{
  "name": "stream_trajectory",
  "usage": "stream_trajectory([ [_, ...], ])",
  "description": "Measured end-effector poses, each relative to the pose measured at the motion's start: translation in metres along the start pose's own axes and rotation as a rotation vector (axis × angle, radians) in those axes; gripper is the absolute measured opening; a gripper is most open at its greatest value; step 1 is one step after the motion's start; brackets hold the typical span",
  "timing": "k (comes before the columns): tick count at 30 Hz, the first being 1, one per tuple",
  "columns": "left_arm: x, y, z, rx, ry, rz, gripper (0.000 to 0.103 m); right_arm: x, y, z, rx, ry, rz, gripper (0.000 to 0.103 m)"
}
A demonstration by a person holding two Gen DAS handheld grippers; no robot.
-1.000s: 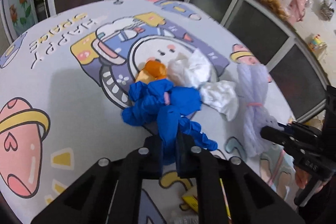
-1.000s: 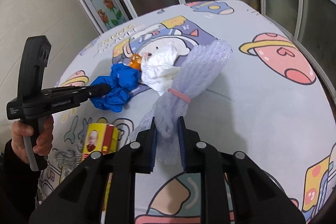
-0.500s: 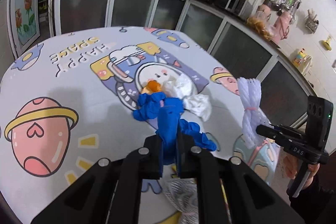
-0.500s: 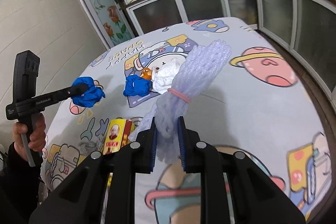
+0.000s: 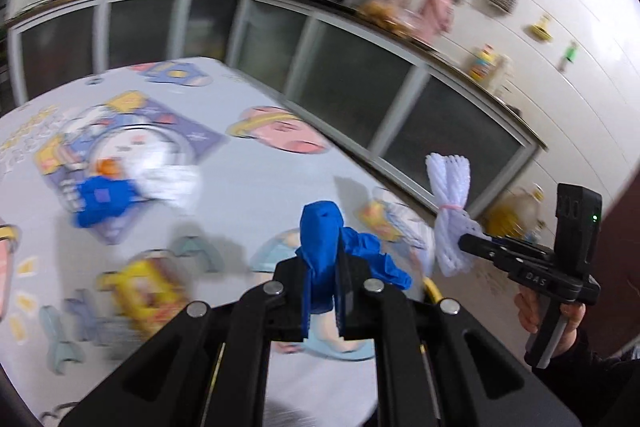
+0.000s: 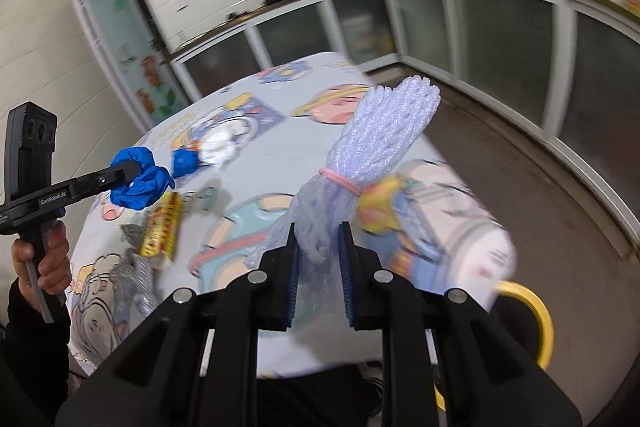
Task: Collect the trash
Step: 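Carry the glove and mesh net over the yellow-rimmed bin with both tools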
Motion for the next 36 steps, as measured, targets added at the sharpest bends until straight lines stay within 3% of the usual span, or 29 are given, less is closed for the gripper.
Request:
stream_trajectory([
  [9, 0.104, -0.031, -0.075, -0.120, -0.175, -0.082, 0.008, 0.097, -0.036, 0.062, 0.010, -0.165, -0.114, 0.018],
  [18, 0.183, -0.070, -0.135, -0.222, -0.287, -0.133, 0.008, 0.159, -0.080, 0.086, -0.025, -0.277, -0.163, 0.018],
  [25, 0.219, -0.107, -0.177, -0.309, -0.302, -0.177, 0.008, 0.196, -0.128, 0.078, -0.100, -0.322, -0.220, 0.018],
  [36, 0.238, -0.136, -0.230, -0.386, -0.275, -0.196, 0.009, 0.225, -0.175, 0.049, -0.214, -0.334, -0.290, 0.019],
])
Point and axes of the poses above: each gripper's, at about its wrist camera, not at the fingertips, and z roughly against the way its jaws point, x to its right, y to its top, the point moved 5 cm from there along -z, roughly the way its jaws point, and after that the axes turned 13 degrees about x, right-handed, at the moved point
